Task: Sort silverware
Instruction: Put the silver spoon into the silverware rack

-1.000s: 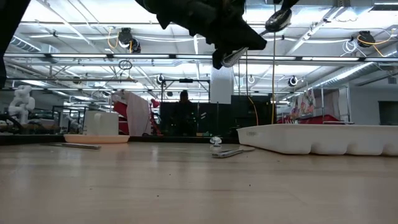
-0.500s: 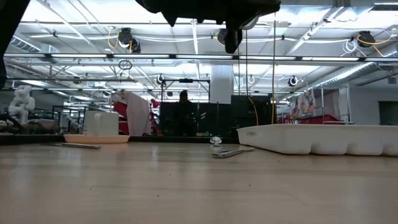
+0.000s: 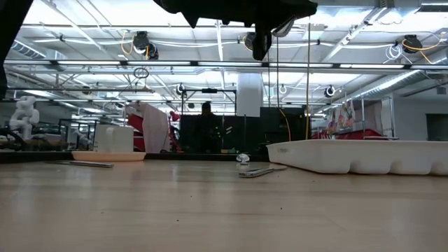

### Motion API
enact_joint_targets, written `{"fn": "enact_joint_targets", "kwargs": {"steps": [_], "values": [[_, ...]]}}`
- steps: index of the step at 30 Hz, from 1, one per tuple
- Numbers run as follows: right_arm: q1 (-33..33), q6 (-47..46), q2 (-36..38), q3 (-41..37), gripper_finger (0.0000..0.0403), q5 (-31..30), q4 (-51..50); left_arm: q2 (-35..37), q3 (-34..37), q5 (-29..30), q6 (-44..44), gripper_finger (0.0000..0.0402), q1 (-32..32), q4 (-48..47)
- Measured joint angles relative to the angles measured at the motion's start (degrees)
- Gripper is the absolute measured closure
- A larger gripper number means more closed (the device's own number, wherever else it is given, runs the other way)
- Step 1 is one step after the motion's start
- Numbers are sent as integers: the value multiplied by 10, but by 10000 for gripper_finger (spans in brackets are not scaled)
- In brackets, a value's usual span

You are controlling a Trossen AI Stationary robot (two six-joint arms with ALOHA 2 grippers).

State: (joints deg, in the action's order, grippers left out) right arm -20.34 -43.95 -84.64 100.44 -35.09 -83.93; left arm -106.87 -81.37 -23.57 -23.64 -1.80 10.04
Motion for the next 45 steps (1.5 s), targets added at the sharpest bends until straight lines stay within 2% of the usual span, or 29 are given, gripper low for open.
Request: {"fn": "enact_joint_targets", "kwargs": {"steps": [3,11,15,18,22,28,33,38,42,45], "values": [[0,13,0,0,400,11,1,-1,0,-24,-1,343,-3,-2],[5,45,-1,0,402,33,11,2,0,-109,2,207,-12,-12],[18,34,-1,-2,402,70,-67,38,0,-106,93,150,-23,-156],[32,55,1,-4,402,120,-59,75,-1,-69,171,125,-35,-286],[98,136,14,-24,402,271,-62,114,0,-28,221,115,-43,-413],[255,275,53,-97,402,399,-62,153,2,-3,229,114,-39,-468],[391,427,63,-180,402,439,-61,162,2,0,226,114,-36,-470],[488,553,28,-259,402,474,-62,162,2,2,226,114,-37,-487],[539,590,-13,-302,402,460,-62,162,2,21,225,114,-36,-490],[559,621,-39,-321,402,413,-63,162,2,34,225,114,-36,-495]]}}
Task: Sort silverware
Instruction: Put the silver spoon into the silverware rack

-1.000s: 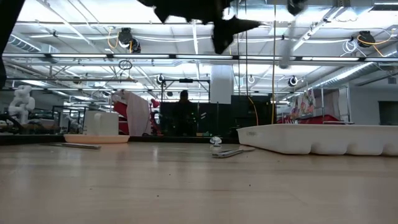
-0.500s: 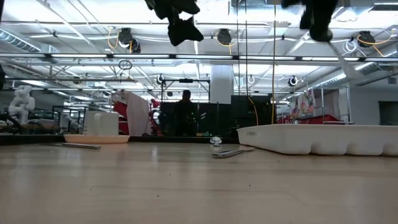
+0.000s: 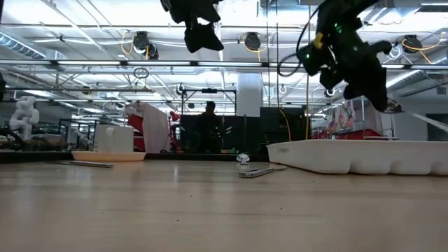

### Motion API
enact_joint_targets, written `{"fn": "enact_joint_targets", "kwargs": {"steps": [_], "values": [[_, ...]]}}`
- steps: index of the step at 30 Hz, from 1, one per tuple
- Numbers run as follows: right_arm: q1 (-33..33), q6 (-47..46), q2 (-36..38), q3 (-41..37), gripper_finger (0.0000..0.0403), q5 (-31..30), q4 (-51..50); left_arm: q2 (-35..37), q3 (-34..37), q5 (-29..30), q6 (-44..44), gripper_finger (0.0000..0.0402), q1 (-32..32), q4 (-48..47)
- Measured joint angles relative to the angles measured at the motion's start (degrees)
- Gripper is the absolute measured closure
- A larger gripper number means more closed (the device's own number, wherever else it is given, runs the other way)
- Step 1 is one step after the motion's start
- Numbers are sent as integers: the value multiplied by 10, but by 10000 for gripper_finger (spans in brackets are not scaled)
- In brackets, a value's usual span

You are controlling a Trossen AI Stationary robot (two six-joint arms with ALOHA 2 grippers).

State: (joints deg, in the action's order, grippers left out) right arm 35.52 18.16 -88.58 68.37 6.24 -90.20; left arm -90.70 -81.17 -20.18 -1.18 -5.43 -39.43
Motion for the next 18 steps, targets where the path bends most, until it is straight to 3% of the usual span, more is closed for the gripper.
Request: {"fn": "enact_joint_targets", "kwargs": {"steps": [6,18], "values": [[36,42,-13,-4,403,-23,43,0,0,12,-10,114,0,-4],[91,81,-14,-4,403,3,117,0,0,28,-13,114,0,-1]]}}
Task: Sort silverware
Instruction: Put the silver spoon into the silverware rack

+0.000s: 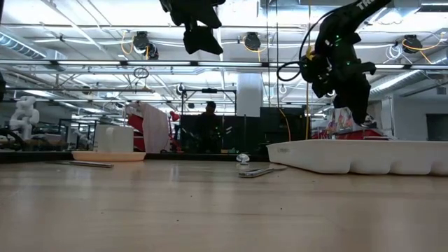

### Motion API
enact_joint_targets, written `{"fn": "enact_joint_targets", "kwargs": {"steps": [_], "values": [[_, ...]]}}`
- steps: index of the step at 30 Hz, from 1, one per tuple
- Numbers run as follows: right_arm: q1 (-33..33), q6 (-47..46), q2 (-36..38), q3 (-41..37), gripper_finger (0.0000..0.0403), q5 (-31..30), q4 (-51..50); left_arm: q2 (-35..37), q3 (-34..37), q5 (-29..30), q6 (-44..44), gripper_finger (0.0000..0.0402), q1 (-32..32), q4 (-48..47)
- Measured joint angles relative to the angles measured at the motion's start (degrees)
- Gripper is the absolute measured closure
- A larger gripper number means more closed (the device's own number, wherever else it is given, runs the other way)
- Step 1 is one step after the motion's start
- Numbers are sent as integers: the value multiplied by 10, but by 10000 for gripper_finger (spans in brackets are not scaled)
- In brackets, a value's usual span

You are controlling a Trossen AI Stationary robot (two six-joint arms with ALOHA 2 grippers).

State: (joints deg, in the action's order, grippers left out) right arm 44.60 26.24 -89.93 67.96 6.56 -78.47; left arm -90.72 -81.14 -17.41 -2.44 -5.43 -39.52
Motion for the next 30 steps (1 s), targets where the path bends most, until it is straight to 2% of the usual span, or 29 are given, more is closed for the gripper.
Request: {"fn": "enact_joint_targets", "kwargs": {"steps": [8,13,23,30], "values": [[18,4,0,-3,403,25,10,0,0,0,-1,114,0,0],[27,-21,0,-54,403,56,49,0,0,0,-2,114,0,0],[39,-95,2,-144,402,41,133,0,0,6,-2,114,0,0],[58,-143,0,-153,397,3,164,0,0,10,-2,114,0,0]]}}
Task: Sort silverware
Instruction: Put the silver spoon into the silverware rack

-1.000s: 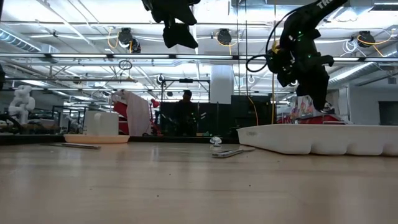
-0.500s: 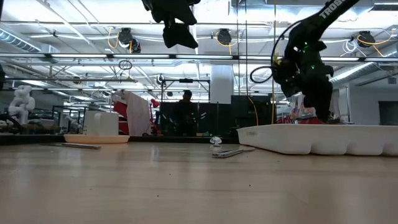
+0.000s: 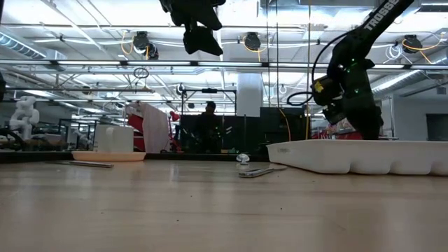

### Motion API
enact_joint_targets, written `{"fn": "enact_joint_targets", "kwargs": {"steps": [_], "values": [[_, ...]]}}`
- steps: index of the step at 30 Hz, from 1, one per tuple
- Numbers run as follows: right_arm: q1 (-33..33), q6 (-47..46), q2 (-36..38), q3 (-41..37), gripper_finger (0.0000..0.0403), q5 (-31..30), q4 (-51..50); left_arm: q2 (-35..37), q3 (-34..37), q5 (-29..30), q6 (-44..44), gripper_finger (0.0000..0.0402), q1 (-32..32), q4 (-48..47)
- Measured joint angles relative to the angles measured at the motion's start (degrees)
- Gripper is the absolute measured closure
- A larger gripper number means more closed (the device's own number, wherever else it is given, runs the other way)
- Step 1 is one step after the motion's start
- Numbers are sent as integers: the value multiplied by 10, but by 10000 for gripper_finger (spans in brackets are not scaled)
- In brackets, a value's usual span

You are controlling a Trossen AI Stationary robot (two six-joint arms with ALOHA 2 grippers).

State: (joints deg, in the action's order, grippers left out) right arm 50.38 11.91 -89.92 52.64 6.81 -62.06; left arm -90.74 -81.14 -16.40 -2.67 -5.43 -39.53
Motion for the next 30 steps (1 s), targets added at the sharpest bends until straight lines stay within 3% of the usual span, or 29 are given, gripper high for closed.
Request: {"fn": "enact_joint_targets", "kwargs": {"steps": [3,12,22,25,30], "values": [[2,-16,0,0,373,-10,3,0,0,0,0,114,0,0],[3,-29,0,0,248,-28,-2,0,0,0,0,114,0,0],[2,-34,57,51,227,-30,-48,0,0,9,-1,114,0,-1],[2,-43,81,80,227,-33,-67,0,0,49,-16,114,0,-17],[-1,-74,139,142,227,-17,-66,0,1,179,-3,114,6,-124]]}}
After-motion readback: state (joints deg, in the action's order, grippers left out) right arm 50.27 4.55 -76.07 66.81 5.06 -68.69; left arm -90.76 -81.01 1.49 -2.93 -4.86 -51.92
